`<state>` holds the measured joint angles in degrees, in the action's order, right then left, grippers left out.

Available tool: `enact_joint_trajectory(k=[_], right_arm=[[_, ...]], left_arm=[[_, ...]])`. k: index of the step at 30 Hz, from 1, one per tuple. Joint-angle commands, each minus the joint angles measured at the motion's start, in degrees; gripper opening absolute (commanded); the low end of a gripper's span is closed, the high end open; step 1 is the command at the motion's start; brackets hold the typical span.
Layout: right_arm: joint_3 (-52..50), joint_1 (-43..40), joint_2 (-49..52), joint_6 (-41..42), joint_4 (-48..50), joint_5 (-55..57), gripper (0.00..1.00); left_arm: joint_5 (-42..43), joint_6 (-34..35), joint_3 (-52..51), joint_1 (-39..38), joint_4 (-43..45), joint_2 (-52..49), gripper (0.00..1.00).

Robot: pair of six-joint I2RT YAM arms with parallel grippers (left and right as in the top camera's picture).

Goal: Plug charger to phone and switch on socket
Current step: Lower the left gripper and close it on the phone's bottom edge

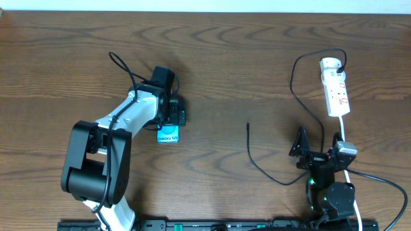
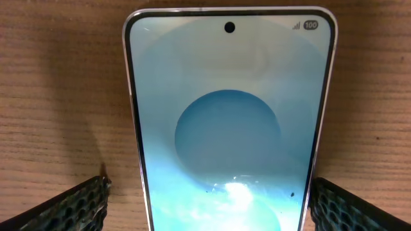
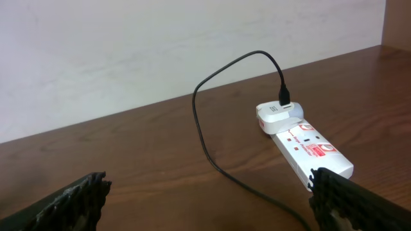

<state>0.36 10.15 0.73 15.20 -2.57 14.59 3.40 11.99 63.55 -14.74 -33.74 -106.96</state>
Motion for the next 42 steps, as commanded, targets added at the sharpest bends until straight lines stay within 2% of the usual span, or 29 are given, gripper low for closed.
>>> enact_joint_trajectory(k=[1,9,39,42], right_arm=[[-0.04,-0.74,-0.24,-0.92,-0.24,0.07,0.99],[-0.04,-0.74,-0.24,-0.92,-0.24,0.07,0.99],[-0.04,-0.74,-0.24,-0.92,-0.24,0.07,0.99],[-0.04,-0.74,-0.24,-0.92,-0.24,0.07,0.99]], left_arm=[[-0.7,-0.81,-1.46,0.13,-0.48,-0.52,0.99],[-0.7,-0.81,-1.46,0.13,-0.46,-0.52,1.0],[-0.68,-0.98,-1.46,0.13,-0.46,-0.52,0.4],[-0.68,-0.98,-1.46,0.13,-0.46,-0.52,0.3]])
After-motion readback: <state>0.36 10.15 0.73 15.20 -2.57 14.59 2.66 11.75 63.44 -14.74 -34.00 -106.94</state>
